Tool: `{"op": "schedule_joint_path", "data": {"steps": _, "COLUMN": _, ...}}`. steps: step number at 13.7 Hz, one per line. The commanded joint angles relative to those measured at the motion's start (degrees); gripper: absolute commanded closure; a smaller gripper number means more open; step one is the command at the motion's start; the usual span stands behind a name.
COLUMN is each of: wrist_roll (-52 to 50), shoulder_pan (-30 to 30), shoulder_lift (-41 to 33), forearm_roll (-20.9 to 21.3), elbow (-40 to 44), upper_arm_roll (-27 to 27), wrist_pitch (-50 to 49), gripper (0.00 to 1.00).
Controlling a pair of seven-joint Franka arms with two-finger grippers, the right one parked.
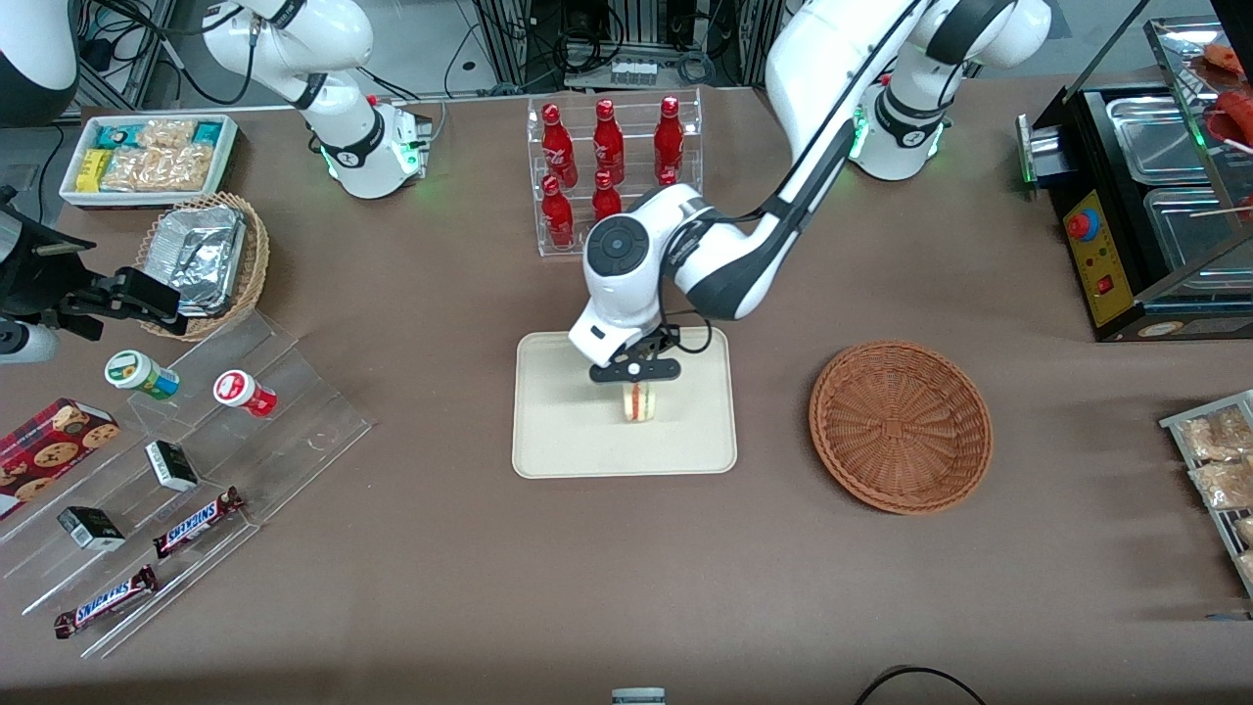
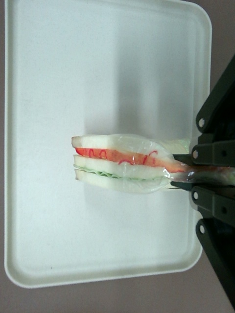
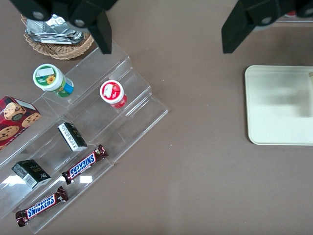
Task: Place sandwich from basket to tray
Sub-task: 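Lower the sandwich onto the tray and open the left gripper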
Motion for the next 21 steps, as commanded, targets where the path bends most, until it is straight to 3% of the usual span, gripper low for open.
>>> {"op": "schedule_joint_path", "data": {"steps": 1, "wrist_roll": -0.29, "shoulder_pan": -0.32, "shoulder_lift": 1.70, "forearm_roll": 0.49, "elbow": 1.99, "upper_arm_roll": 0.73, "wrist_pitch": 1.74, "gripper": 1.00}}
{"op": "schedule_joint_path", "data": {"steps": 8, "wrist_roll": -1.79, "shoulder_pan": -1.03, "shoulder_lift": 4.43, "forearm_roll": 0.84, "elbow": 2.43, "upper_arm_roll": 1.08, "wrist_pitch": 5.71, "gripper": 1.00}}
{"op": "schedule_joint_path", "data": {"steps": 9, "wrist_roll": -1.44, "shoulder_pan": -0.94, "shoulder_lift": 4.43, "forearm_roll": 0.85, "elbow": 2.34, "upper_arm_roll": 1.08, "wrist_pitch": 5.71, "gripper": 0.57}}
{"op": "schedule_joint_path", "data": {"steps": 10, "wrist_roll": -1.26, "shoulder_pan": -0.85, "shoulder_lift": 4.43, "forearm_roll": 0.85, "elbow": 2.34, "upper_arm_roll": 1.08, "wrist_pitch": 5.71, "gripper": 0.02}}
{"op": "schedule_joint_path", "data": {"steps": 15, "wrist_roll": -1.87, "shoulder_pan": 1.25, "shoulder_lift": 0.06, "forearm_roll": 0.15, "elbow": 2.08, "upper_arm_roll": 1.25, "wrist_pitch": 3.96, "gripper": 0.00}}
{"op": "schedule_joint_path", "data": {"steps": 21, "wrist_roll": 1.36, "shoulder_pan": 13.71, "shoulder_lift": -15.14, "forearm_roll": -2.23, "elbow": 1.81, "upper_arm_roll": 1.08, "wrist_pitch": -15.97, "gripper": 0.00}}
